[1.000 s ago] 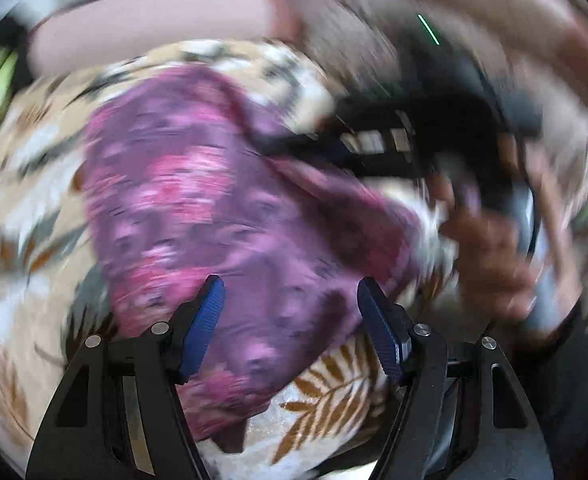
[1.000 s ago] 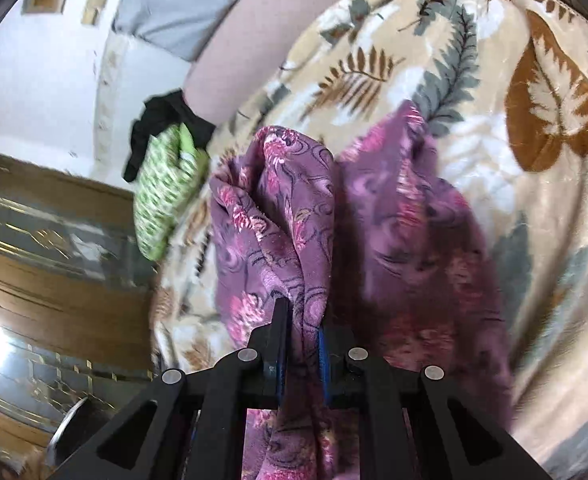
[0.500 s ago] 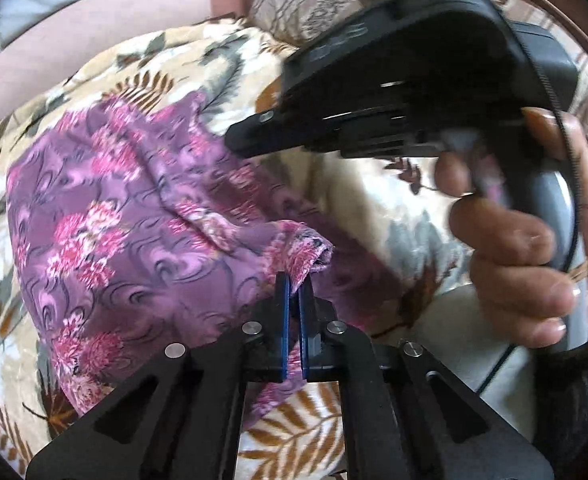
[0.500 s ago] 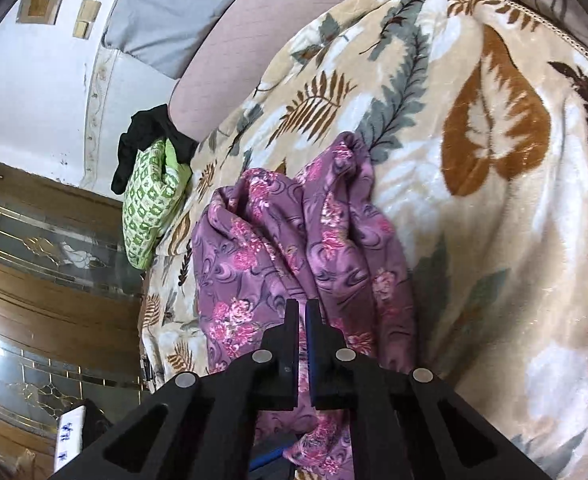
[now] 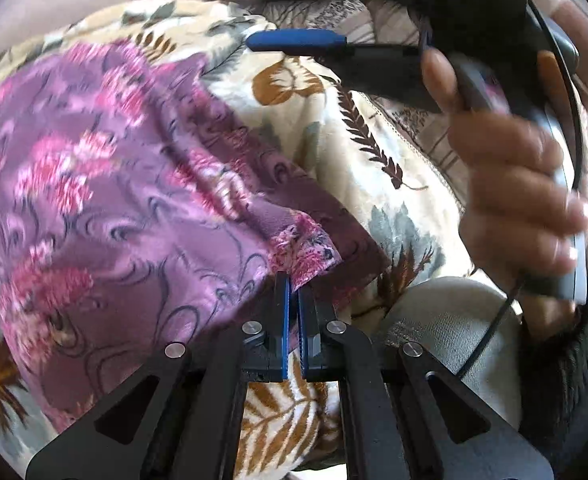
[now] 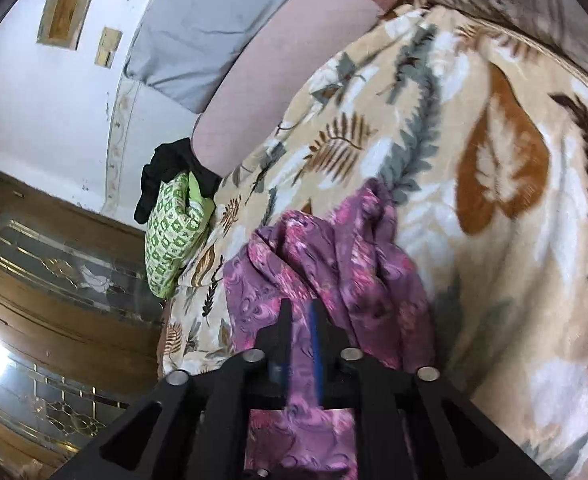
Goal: Fold small clothes
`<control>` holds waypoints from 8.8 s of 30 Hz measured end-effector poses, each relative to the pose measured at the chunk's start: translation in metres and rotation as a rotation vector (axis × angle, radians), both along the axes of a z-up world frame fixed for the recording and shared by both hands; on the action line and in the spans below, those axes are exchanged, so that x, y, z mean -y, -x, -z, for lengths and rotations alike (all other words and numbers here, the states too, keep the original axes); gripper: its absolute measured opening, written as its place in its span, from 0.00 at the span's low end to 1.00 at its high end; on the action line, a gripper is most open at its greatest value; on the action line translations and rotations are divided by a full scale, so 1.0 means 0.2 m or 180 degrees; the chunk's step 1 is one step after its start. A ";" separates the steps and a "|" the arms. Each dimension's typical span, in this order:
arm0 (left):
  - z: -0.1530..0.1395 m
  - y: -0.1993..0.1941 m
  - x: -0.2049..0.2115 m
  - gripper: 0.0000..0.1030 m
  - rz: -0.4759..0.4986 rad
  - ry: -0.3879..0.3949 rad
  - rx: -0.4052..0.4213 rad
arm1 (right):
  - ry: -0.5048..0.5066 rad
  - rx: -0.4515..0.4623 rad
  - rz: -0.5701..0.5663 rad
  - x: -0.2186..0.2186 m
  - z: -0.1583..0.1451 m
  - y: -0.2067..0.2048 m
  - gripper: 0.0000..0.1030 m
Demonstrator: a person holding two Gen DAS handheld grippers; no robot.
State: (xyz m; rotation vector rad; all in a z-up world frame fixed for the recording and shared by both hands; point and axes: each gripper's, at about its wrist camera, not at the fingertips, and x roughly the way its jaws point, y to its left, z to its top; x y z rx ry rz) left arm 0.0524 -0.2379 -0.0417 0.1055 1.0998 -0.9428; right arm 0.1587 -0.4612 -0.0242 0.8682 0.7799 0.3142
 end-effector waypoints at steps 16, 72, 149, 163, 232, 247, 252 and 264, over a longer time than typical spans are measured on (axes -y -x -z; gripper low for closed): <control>-0.02 -0.06 -0.04 0.02 0.0001 0.0203 -0.0053 | 0.1249 -0.0513 -0.0785 -0.32 0.17 -0.52 0.07; -0.14 -1.08 -1.08 0.26 -0.2034 0.0830 -0.1341 | 0.0028 -0.0472 -0.0368 -0.39 0.27 -0.42 0.16; 0.01 -0.23 -1.30 0.13 -0.2057 -0.0470 0.0226 | 0.1856 -0.0682 -0.0064 -1.06 0.45 0.25 0.12; -0.15 -0.15 -1.38 0.47 -0.2223 -0.0093 0.0185 | 0.1530 -0.0281 0.0397 -0.99 0.19 0.63 0.68; 0.00 -1.31 -1.36 0.57 -0.2185 -0.0407 -0.0517 | 0.1425 -0.0243 -0.0412 -1.00 -0.04 -0.89 0.03; -0.01 -0.67 -1.42 0.57 -0.2190 -0.0341 -0.0509 | 0.1338 -0.0978 -0.0206 -1.01 0.35 -0.18 0.40; 0.11 -0.49 -1.44 0.37 -0.2275 -0.0279 -0.0708 | 0.1644 -0.1219 -0.0329 -1.09 0.46 -0.18 0.12; -0.01 -0.40 -1.56 0.10 -0.2636 -0.0253 -0.0398 | 0.1384 -0.0922 0.0074 -1.00 0.35 0.05 0.10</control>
